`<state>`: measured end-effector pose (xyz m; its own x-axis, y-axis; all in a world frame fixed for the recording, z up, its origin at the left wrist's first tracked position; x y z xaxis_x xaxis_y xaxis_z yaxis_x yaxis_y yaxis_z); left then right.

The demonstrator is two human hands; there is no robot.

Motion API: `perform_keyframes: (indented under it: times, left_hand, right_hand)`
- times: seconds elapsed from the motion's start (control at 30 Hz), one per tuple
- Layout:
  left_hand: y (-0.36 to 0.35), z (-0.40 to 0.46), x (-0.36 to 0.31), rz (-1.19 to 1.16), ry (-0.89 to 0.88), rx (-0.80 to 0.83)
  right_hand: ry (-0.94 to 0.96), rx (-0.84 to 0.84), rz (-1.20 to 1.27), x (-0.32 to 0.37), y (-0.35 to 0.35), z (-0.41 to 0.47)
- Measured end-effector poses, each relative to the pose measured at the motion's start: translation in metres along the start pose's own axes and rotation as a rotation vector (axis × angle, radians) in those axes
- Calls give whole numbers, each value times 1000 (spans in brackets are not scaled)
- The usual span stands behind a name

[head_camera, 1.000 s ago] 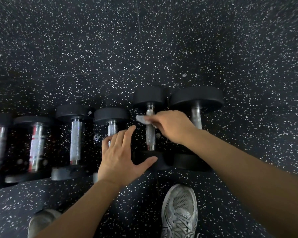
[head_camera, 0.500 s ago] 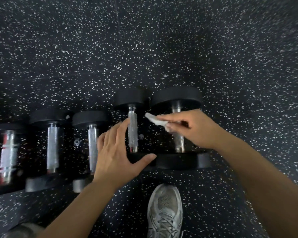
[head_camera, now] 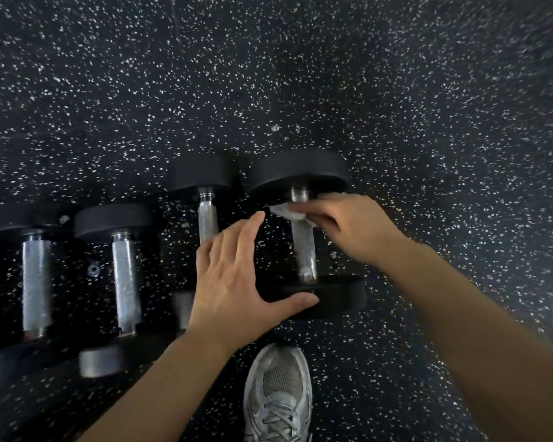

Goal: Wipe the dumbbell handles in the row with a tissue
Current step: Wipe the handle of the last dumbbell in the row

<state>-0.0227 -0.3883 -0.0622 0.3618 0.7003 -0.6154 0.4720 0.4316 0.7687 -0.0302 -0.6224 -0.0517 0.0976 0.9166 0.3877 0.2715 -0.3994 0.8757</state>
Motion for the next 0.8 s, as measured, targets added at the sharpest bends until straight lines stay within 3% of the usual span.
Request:
perform_keyframes:
  times: [0.23,0.3,0.37,0.43,0.53,0.7,0.73,0.8]
  left_hand:
    - [-14,6,-32,-42,11,-8]
    - [-19,7,-44,-50,11,-7]
    - [-21,7,-52,-63,15,-16]
    - [-22,5,-54,-70,14,-20]
    - [-23,0,-47,-61,-4,-10]
    - [-25,-2,-36,-52,37,-4]
    - [-26,-1,-37,-62,42,-5]
    - [-30,1,-43,-82,42,-6]
  right_hand:
    - [-27,523,32,-4,26,-21]
    - [-65,360,142,-8,36,-19]
    - [-75,26,170,-16,39,-14]
    - [-79,-86,78,-20,33,-11]
    - [-60,61,-54,-24,17,-16]
    - [-97,532,-27,-26,25,-39]
    - [-87,548,-17,-26,28,-40]
    - [-73,386,29,-26,31,-37]
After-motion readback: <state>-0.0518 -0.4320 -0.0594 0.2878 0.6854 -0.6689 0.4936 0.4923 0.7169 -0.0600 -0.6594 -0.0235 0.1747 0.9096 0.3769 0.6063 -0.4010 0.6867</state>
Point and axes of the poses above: each hand's wrist, its own z-axis towards the middle knuckle, its own y-axis out of the back of the hand, x = y × z, the point moved 1 cm from there along z, towards the middle knuckle
